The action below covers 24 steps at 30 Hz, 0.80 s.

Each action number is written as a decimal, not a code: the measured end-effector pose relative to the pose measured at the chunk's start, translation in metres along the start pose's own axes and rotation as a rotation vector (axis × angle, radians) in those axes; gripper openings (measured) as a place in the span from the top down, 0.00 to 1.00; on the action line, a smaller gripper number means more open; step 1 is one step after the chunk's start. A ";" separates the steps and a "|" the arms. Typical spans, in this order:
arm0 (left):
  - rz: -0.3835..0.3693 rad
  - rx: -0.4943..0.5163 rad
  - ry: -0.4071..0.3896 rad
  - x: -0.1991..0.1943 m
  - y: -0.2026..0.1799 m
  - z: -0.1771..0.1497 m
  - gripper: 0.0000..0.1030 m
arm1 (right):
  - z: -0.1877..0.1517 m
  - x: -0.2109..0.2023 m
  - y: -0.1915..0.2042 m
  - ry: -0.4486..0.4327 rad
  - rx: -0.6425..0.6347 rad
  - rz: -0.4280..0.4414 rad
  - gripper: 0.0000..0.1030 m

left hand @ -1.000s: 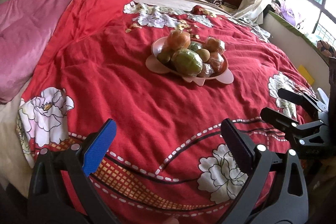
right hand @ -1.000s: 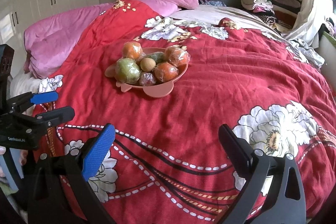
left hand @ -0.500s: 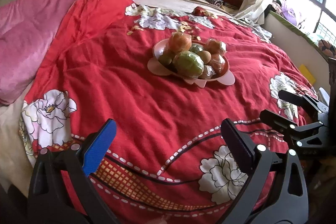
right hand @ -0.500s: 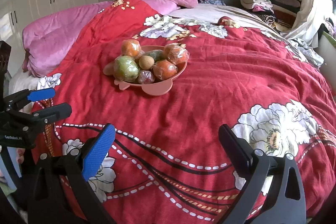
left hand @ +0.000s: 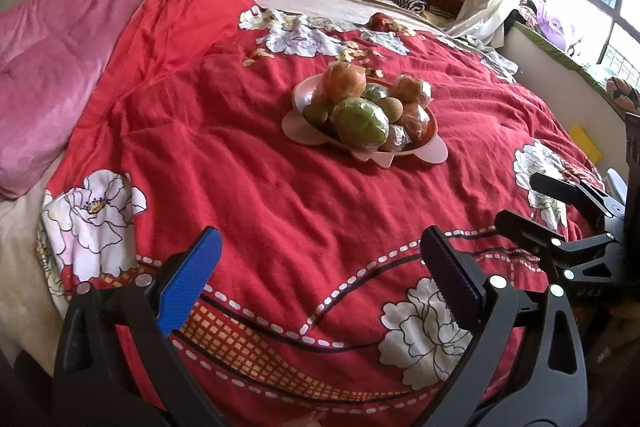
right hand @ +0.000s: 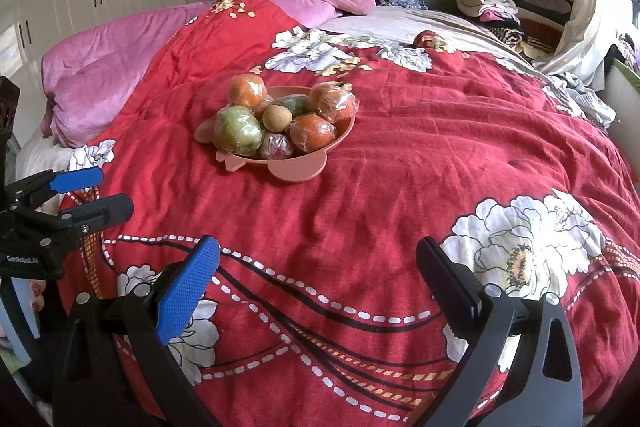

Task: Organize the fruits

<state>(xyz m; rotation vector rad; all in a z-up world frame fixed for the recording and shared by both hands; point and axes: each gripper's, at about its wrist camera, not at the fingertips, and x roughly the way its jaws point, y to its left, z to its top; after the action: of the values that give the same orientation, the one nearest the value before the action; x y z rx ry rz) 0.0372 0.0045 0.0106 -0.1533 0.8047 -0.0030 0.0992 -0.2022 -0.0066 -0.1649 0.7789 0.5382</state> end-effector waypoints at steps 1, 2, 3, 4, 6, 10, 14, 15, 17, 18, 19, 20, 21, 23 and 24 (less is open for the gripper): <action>0.001 -0.002 0.001 0.000 0.000 0.000 0.09 | 0.000 0.000 0.000 0.001 0.000 -0.003 0.04; 0.003 0.003 -0.001 0.000 -0.001 0.000 0.09 | 0.000 0.000 0.000 0.000 -0.001 -0.005 0.04; 0.006 0.006 0.000 0.001 -0.001 0.000 0.09 | 0.000 0.000 0.000 0.000 0.000 -0.002 0.04; 0.007 0.005 0.003 0.001 -0.001 0.000 0.09 | 0.001 0.000 0.001 0.001 0.001 -0.001 0.04; 0.005 0.005 0.006 0.002 -0.001 -0.001 0.09 | 0.000 0.000 0.000 0.001 -0.001 -0.005 0.04; 0.006 0.007 0.004 0.001 -0.002 -0.001 0.09 | 0.000 0.000 0.001 0.000 -0.001 -0.004 0.04; 0.007 0.006 0.006 0.001 -0.003 0.000 0.09 | 0.000 0.001 0.001 0.001 -0.001 -0.004 0.04; 0.007 0.005 0.006 0.001 -0.003 0.000 0.09 | 0.000 0.000 0.001 0.001 -0.002 -0.003 0.04; 0.006 0.005 0.005 0.001 -0.003 0.000 0.09 | 0.000 0.001 0.001 0.001 -0.002 -0.005 0.04; 0.008 0.005 0.005 0.001 -0.003 0.000 0.09 | 0.000 0.001 0.001 0.001 -0.001 -0.004 0.04; 0.008 0.005 0.006 0.001 -0.003 0.000 0.09 | -0.001 0.001 0.001 0.002 0.000 -0.004 0.04; 0.007 0.005 0.006 0.001 -0.002 0.000 0.09 | 0.000 0.001 0.001 0.002 0.000 -0.005 0.04; 0.008 0.005 0.006 0.000 -0.002 0.000 0.09 | 0.000 0.001 0.001 0.001 0.000 -0.005 0.04; 0.007 0.006 0.005 0.000 -0.002 0.000 0.09 | 0.000 0.001 0.001 -0.001 0.001 -0.005 0.04; 0.007 0.005 0.004 0.000 -0.002 0.000 0.09 | 0.000 0.001 0.001 0.001 0.000 -0.004 0.04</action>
<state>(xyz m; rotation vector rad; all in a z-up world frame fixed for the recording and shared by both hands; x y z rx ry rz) 0.0375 0.0024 0.0105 -0.1461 0.8090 0.0009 0.0994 -0.2008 -0.0074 -0.1666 0.7789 0.5341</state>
